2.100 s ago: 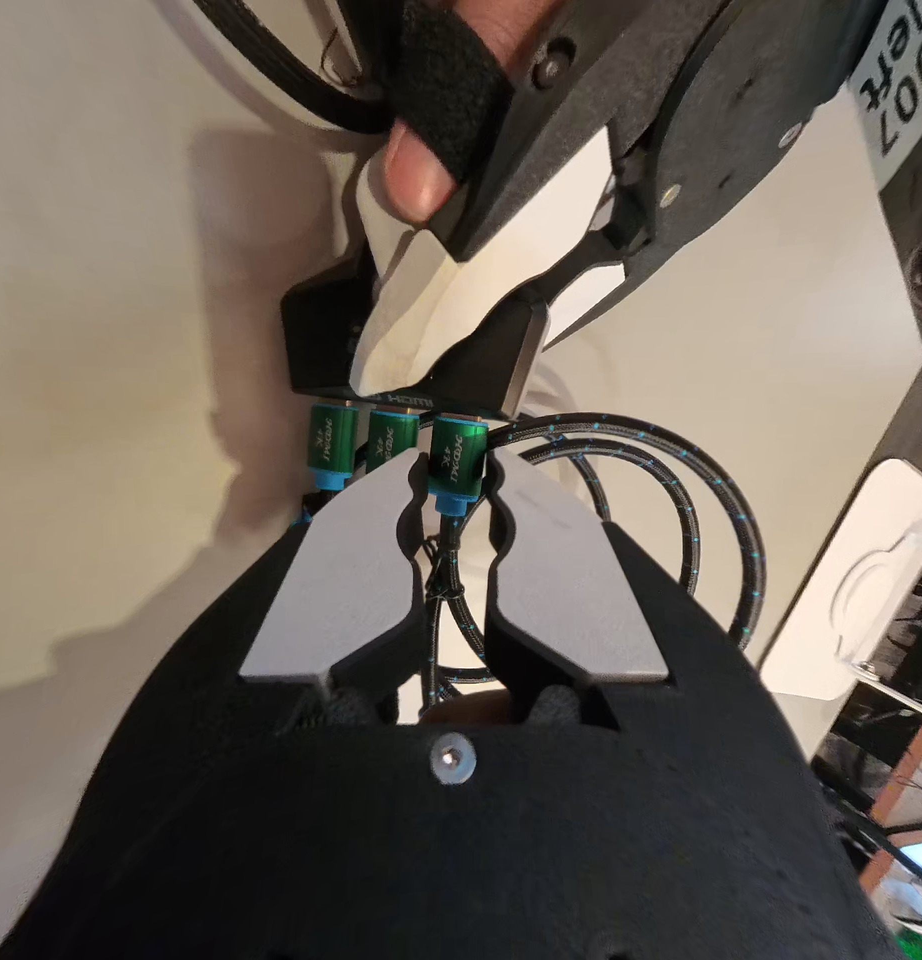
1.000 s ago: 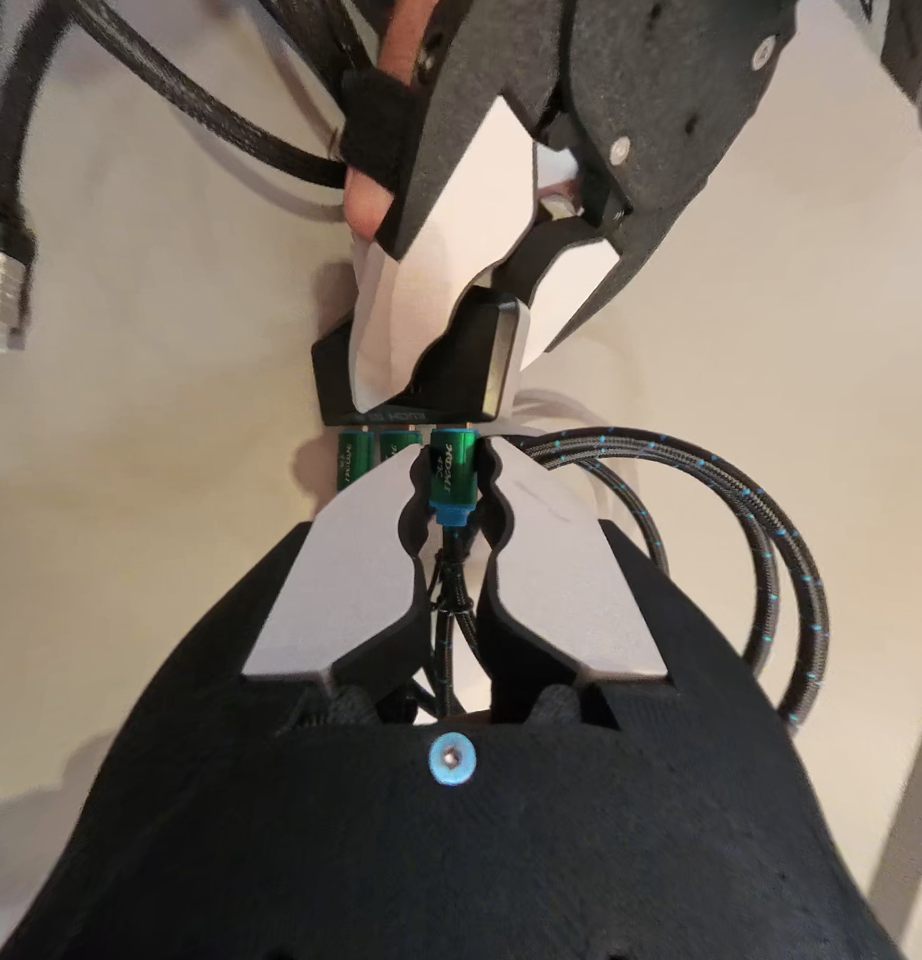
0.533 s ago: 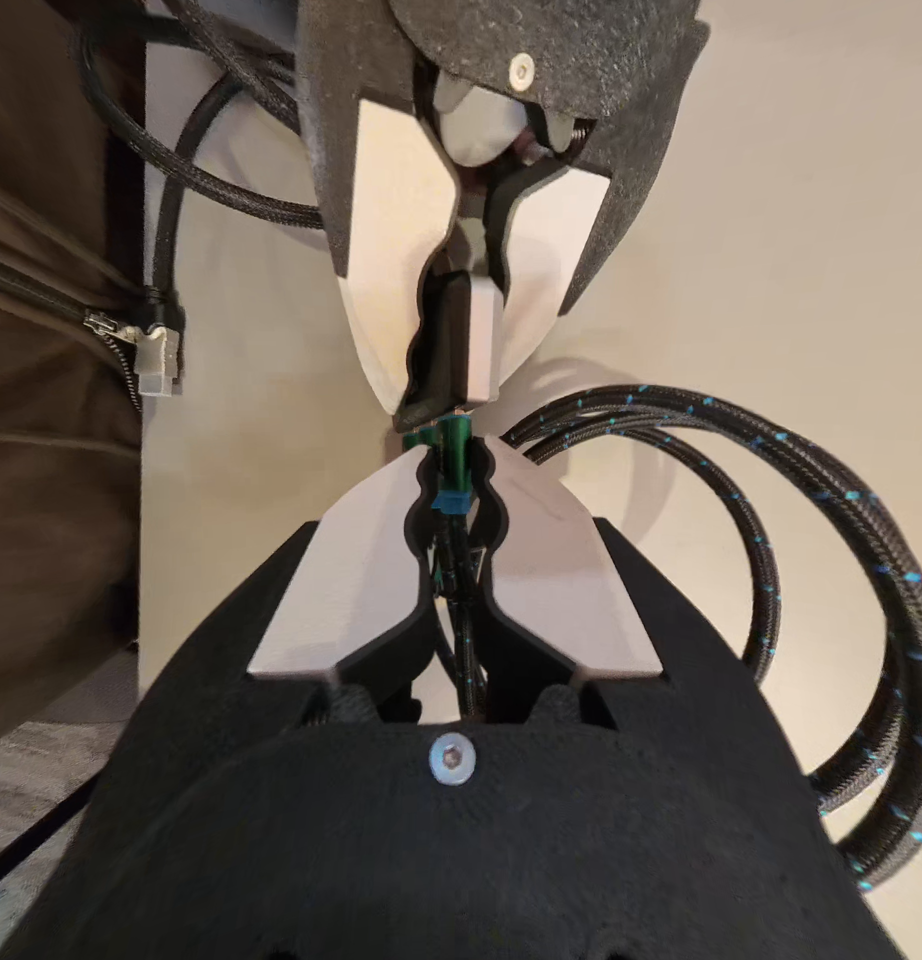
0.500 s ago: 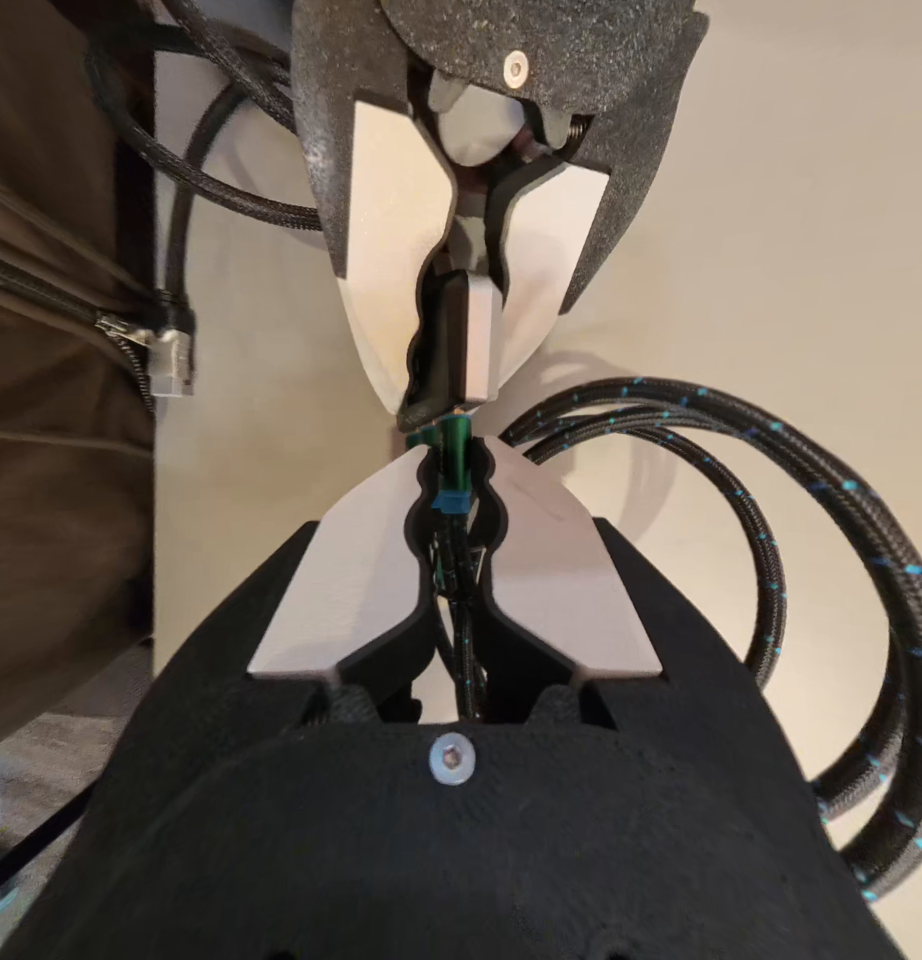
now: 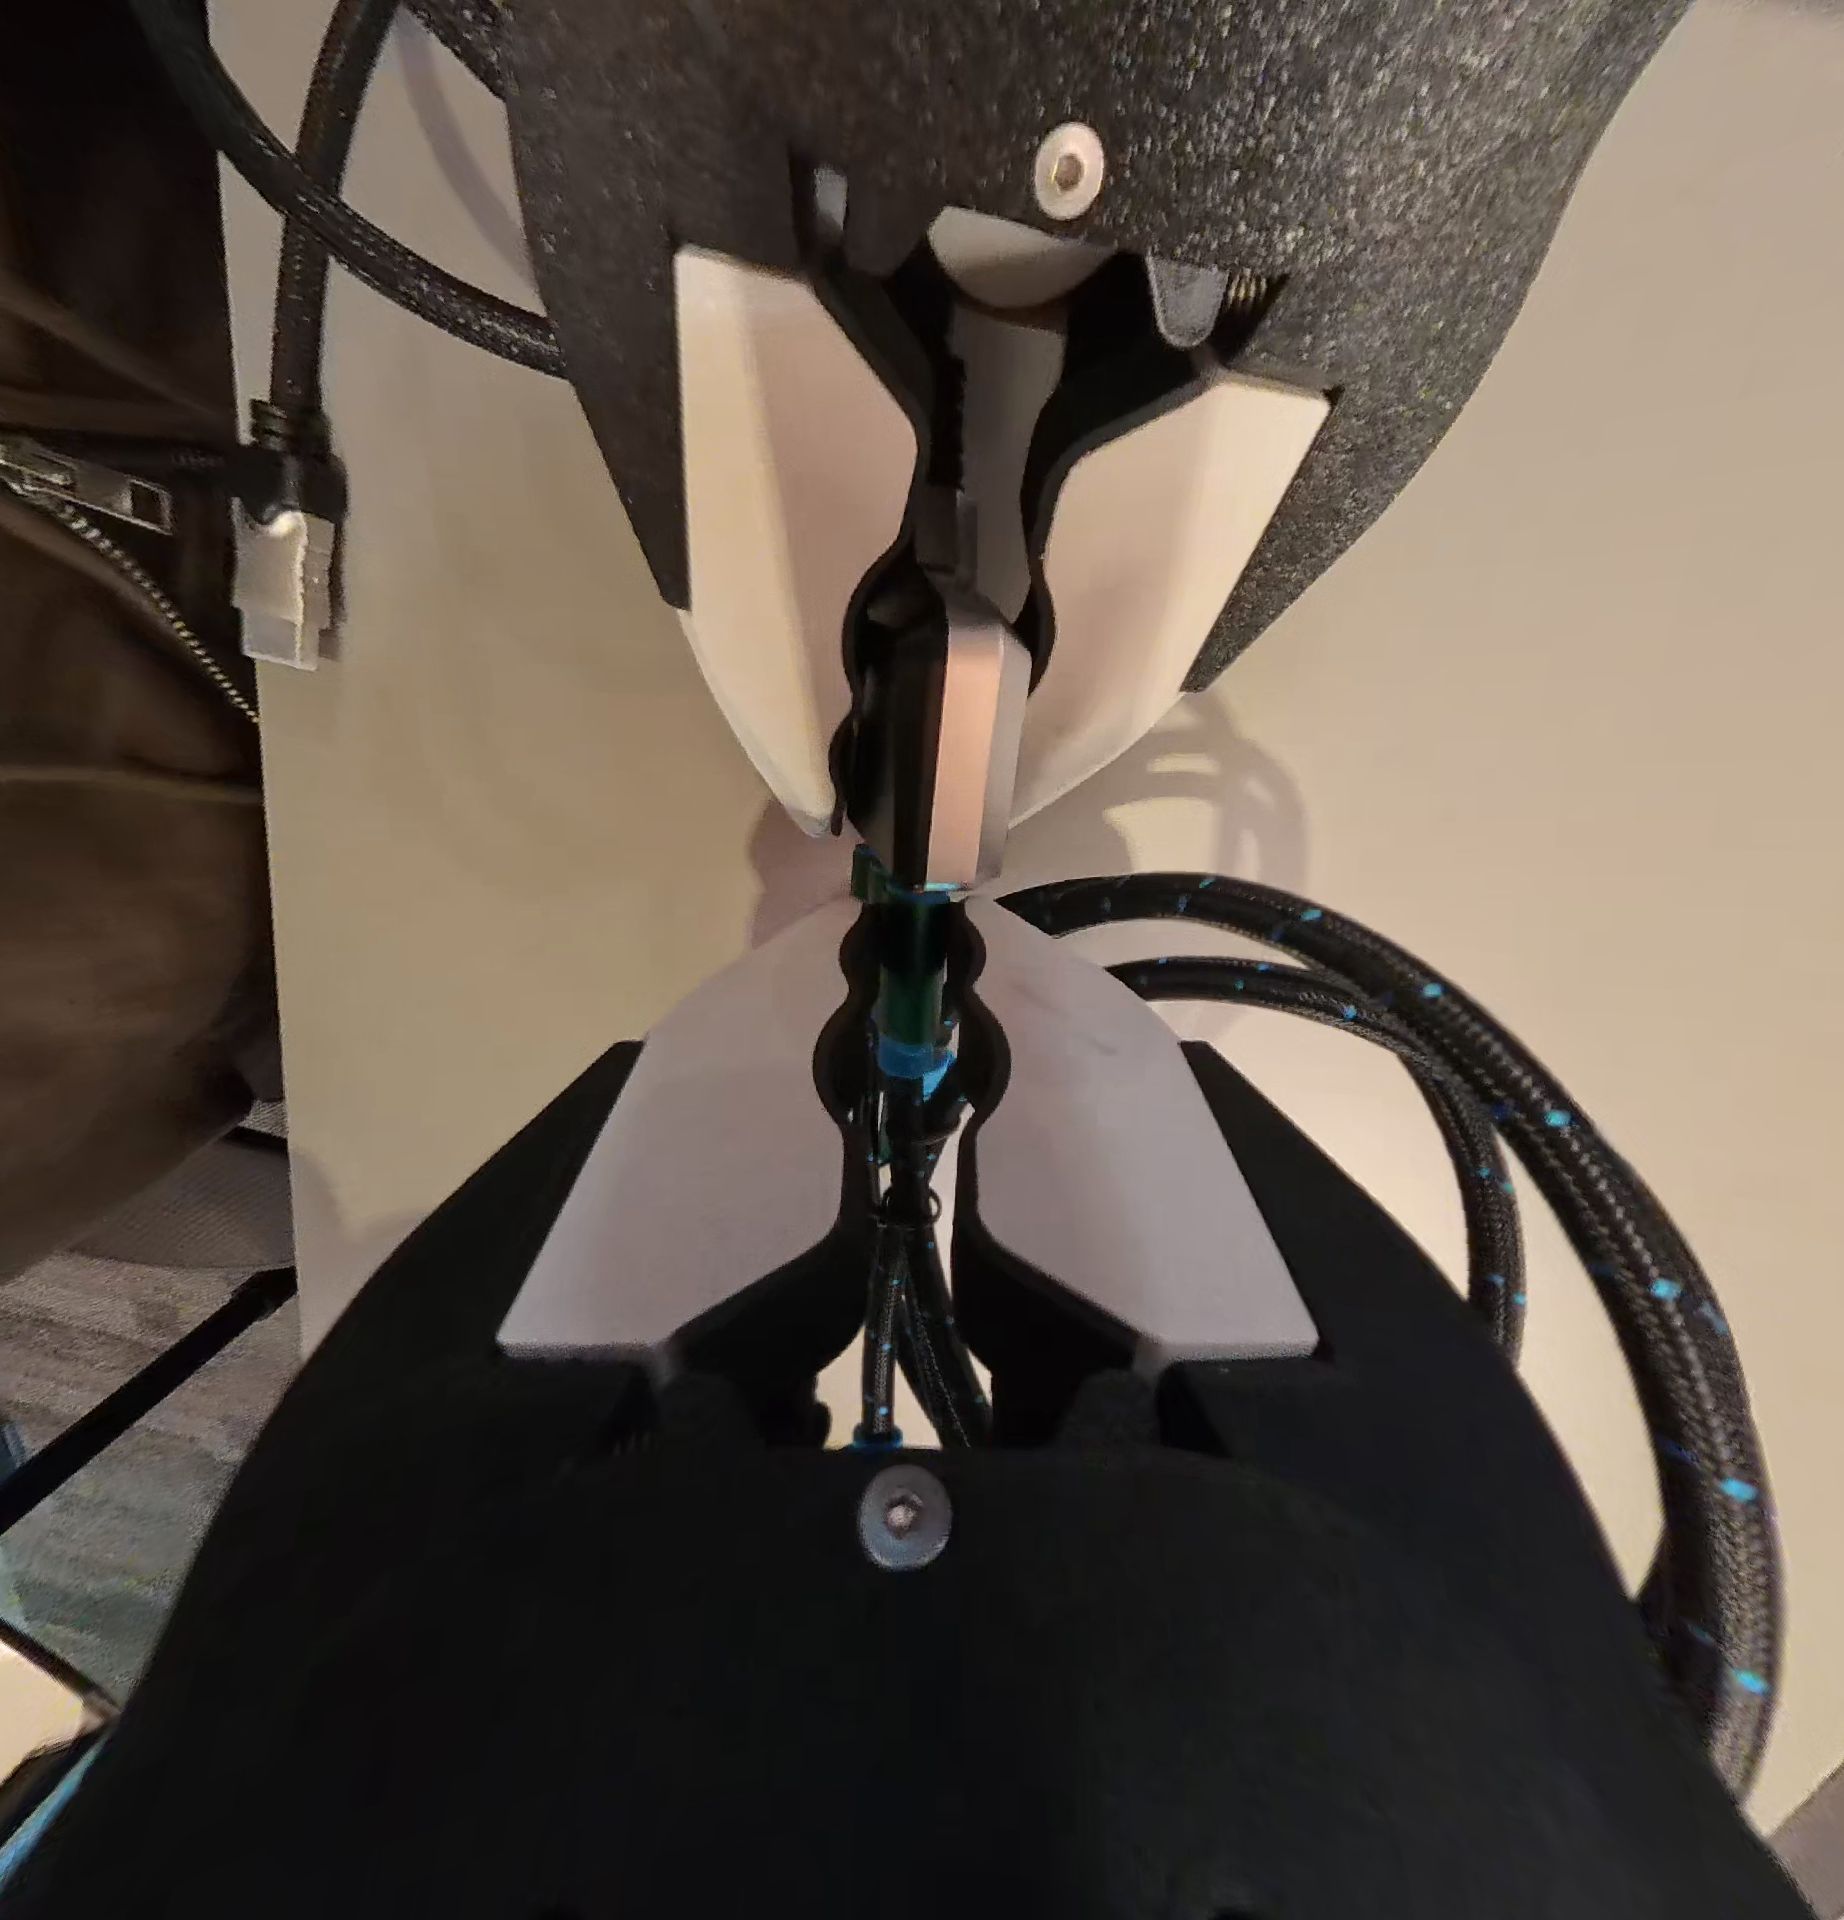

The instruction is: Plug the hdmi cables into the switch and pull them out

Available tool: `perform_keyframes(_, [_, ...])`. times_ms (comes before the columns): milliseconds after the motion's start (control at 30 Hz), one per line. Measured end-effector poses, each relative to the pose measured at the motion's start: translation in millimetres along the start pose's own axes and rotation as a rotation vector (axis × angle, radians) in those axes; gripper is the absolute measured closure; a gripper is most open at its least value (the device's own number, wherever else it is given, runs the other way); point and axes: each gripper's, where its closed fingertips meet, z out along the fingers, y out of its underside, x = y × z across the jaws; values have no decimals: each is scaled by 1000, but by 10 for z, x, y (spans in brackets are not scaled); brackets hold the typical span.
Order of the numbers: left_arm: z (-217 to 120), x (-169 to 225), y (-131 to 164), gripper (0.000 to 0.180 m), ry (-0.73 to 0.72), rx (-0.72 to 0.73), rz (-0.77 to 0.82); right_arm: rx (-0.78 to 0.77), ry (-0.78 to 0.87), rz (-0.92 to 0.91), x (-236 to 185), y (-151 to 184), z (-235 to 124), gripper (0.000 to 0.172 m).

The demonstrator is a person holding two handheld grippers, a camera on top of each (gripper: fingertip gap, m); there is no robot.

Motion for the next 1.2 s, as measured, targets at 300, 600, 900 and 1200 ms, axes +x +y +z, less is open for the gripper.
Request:
perform_keyframes(300, [4, 8, 10, 154, -38, -10, 86, 22, 48, -34, -19, -10, 39, 161])
perform_keyframes(600, [-124, -62, -106, 155, -92, 46, 95, 76, 31, 36, 21, -72, 117, 160])
perform_keyframes(900, [-127, 3, 39, 152, 23, -2, -26, 78, -31, 101, -12, -95, 177, 159])
perform_keyframes(1200, [-120, 26, -26, 155, 61, 55, 31, 133, -56, 99, -39, -95, 173, 160])
